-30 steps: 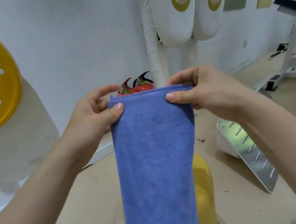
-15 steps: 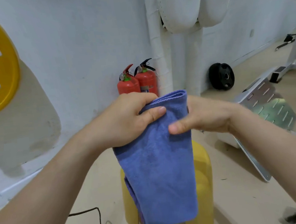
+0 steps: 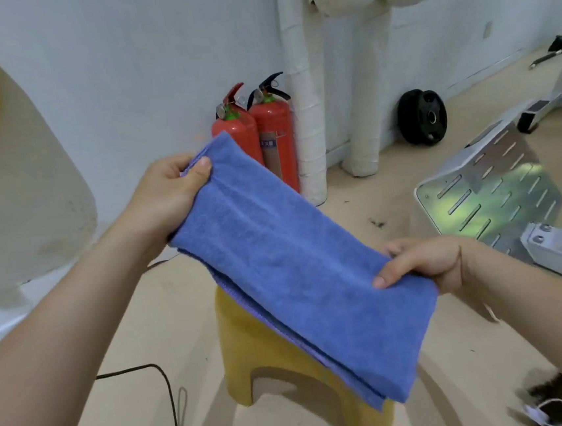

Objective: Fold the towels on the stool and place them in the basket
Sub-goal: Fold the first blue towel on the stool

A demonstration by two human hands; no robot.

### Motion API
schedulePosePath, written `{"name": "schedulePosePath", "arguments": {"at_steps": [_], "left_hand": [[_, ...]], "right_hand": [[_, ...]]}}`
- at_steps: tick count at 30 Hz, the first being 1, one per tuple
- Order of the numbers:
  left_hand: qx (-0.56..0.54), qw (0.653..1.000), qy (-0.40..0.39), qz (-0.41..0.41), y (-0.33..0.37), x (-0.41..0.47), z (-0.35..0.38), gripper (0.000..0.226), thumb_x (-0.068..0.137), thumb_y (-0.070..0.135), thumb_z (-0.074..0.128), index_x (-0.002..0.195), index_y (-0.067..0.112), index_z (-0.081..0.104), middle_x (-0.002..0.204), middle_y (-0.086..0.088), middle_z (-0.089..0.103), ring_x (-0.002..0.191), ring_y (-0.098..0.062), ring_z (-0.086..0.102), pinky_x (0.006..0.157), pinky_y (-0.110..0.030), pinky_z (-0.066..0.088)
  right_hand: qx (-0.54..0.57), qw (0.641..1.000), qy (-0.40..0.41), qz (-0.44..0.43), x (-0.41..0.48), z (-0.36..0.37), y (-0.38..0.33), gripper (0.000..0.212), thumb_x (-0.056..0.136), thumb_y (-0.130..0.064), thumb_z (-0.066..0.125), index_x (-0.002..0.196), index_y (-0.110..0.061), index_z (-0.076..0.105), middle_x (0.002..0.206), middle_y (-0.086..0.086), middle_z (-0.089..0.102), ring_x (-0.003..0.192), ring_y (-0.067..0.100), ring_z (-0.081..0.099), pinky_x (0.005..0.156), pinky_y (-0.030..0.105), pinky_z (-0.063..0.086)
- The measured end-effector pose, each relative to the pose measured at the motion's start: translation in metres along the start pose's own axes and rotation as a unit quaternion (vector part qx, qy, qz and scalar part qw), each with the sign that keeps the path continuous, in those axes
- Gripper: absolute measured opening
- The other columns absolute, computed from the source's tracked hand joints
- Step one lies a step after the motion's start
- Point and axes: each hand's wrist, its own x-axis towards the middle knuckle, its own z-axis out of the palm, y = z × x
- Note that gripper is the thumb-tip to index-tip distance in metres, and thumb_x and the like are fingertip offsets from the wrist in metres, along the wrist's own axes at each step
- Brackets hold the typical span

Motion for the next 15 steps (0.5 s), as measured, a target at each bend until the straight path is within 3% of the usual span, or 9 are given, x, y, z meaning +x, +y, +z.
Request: {"name": "schedulePosePath", "arguments": {"at_steps": [2,4,8,10,13,15], "left_hand": [[0.043,0.998,0.004,-0.055,-0.050,0.006,-0.002,0.025,0.099,0.027,0.049,0.082,0.016,0.064,0.075,0.000,0.064,0.065,-0.011,0.060,0.062,-0.024,0.048],[0.077,0.990,-0.007,-0.117,-0.099,0.002,0.003,0.026,0.099,0.028,0.049,0.081,0.015,0.063,0.078,-0.004,0.065,0.075,-0.020,0.059,0.069,-0.033,0.046],[0.098,0.974,-0.023,-0.201,-0.150,-0.008,0.022,0.027,0.097,0.031,0.051,0.080,0.013,0.061,0.077,-0.006,0.062,0.074,-0.024,0.055,0.064,-0.032,0.041],[0.102,0.970,-0.022,-0.220,-0.154,-0.005,0.028,0.030,0.094,0.038,0.055,0.087,0.010,0.064,0.083,-0.004,0.066,0.076,-0.024,0.060,0.065,-0.031,0.044],[0.023,0.958,-0.091,-0.272,-0.157,-0.005,0.035,0.047,0.083,0.053,0.065,0.110,0.015,0.060,0.102,-0.002,0.070,0.089,-0.020,0.068,0.075,-0.033,0.054],[-0.001,0.941,-0.121,-0.316,-0.160,-0.005,0.036,0.069,0.071,0.063,0.070,0.121,0.021,0.048,0.112,0.001,0.066,0.098,-0.020,0.067,0.083,-0.037,0.054]], "right_hand": [[0.025,0.996,0.082,0.010,-0.001,-0.019,0.015,0.050,0.052,-0.027,0.091,0.095,-0.008,0.074,0.094,0.011,0.071,0.076,0.019,0.071,0.071,0.030,0.058],[0.039,0.982,0.183,0.033,0.006,-0.031,0.027,0.035,0.071,-0.024,0.080,0.102,-0.010,0.072,0.096,0.010,0.070,0.074,0.017,0.069,0.077,0.032,0.057],[0.040,0.936,0.350,0.010,0.030,-0.036,0.030,0.017,0.095,-0.020,0.055,0.106,-0.012,0.065,0.088,0.007,0.065,0.071,0.017,0.064,0.063,0.028,0.056],[-0.056,0.901,0.429,-0.002,0.045,-0.032,0.027,0.018,0.097,-0.019,0.049,0.101,-0.010,0.063,0.088,0.008,0.066,0.074,0.022,0.064,0.060,0.028,0.054],[-0.270,0.818,0.507,-0.004,0.063,-0.029,0.033,0.021,0.096,-0.025,0.043,0.095,-0.007,0.053,0.085,0.009,0.060,0.076,0.027,0.056,0.063,0.034,0.043],[-0.304,0.802,0.514,0.005,0.068,-0.030,0.038,0.021,0.098,-0.029,0.039,0.095,-0.009,0.046,0.082,0.005,0.053,0.077,0.026,0.051,0.064,0.034,0.035]]}}
